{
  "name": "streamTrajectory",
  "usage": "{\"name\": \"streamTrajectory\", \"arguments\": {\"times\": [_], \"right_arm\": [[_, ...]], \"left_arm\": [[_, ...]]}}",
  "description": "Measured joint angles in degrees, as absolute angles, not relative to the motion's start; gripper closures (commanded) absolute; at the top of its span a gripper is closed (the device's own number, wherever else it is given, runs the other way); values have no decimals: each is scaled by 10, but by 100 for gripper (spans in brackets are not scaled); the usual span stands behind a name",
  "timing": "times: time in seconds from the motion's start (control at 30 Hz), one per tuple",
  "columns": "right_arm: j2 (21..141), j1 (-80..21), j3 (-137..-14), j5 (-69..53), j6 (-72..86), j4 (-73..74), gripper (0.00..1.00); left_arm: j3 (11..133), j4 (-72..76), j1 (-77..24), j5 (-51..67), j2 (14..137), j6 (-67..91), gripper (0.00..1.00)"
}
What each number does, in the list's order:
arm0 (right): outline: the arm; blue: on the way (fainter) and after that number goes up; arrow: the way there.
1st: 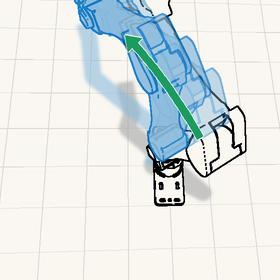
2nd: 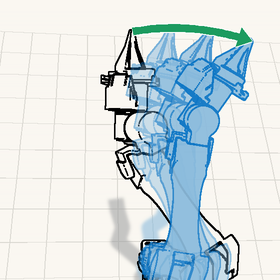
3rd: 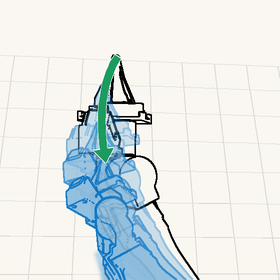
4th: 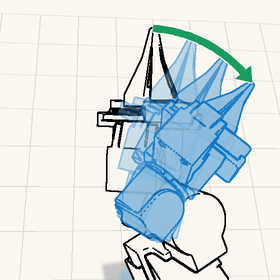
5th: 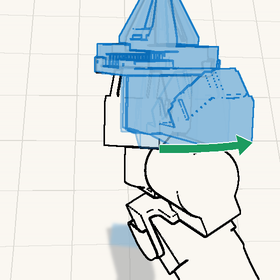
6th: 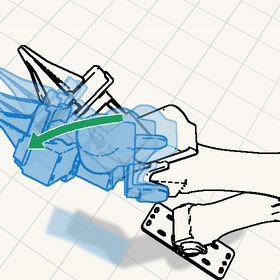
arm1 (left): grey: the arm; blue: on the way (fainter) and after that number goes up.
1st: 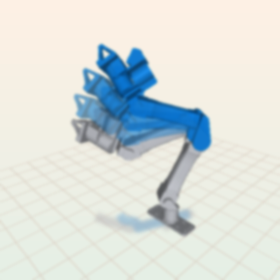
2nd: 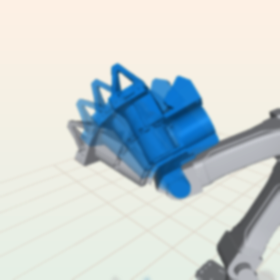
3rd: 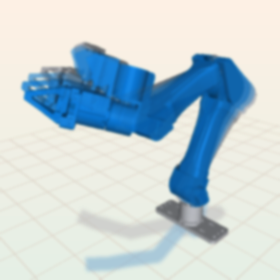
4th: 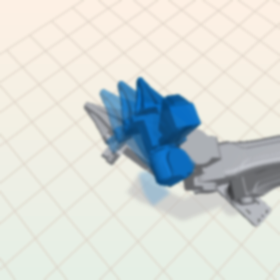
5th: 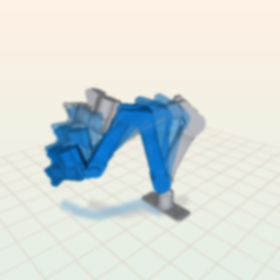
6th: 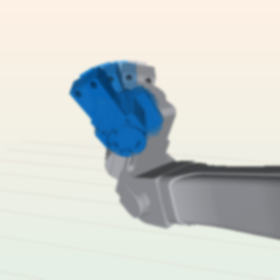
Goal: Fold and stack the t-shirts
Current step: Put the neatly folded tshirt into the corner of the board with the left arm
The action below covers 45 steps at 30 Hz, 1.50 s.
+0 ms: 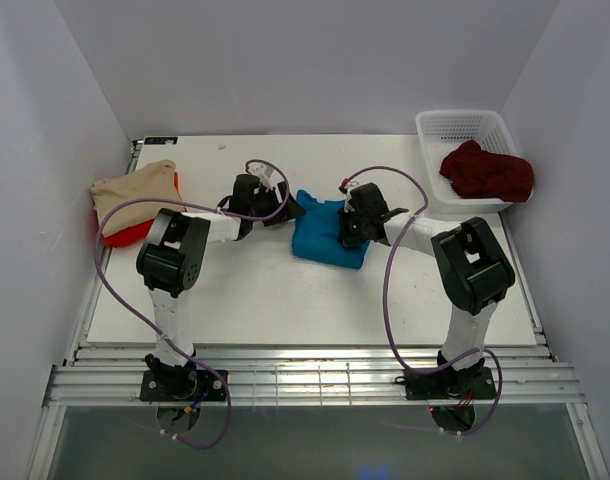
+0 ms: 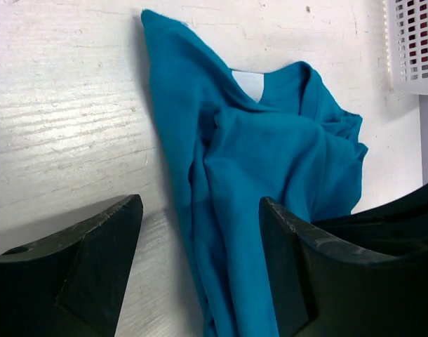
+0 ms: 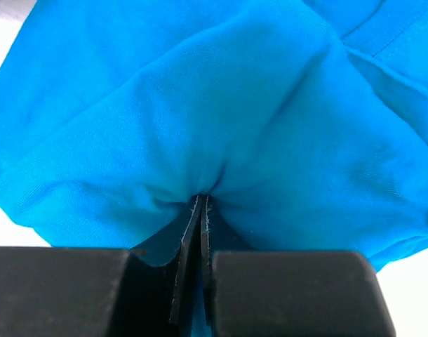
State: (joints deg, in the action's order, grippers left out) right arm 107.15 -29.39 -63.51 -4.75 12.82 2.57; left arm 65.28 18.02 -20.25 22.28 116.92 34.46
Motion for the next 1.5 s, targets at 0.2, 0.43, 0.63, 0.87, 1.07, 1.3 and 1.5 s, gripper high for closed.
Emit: {"name": "streamTrajectory", "arguments": {"times": [0.2,0.43,0.63,0.87,1.07,1.3,1.5], "right_arm": [[1064,-296,-632,-42,128,40,92],[1070,-297,-648,-36,126,61,92],[1078,-298,-660,-36,126,72,92],[1084,-298,-668,-41,126,76,92],[1085,-298,-670,-43,127,76,92],[1085,-298,-670,-43,129,75,73],[1075,-300,-670,-40,117,75,56]], "left_arm": [[680,159,-202,243,1185,335,22],[695,168,-214,296,1204,354,21],[677,184,-251,322,1203,373,20],[660,210,-279,327,1200,391,20],[679,215,-294,327,1216,409,22],[684,198,-296,298,1227,403,73],[680,182,-288,273,1219,379,85]]}}
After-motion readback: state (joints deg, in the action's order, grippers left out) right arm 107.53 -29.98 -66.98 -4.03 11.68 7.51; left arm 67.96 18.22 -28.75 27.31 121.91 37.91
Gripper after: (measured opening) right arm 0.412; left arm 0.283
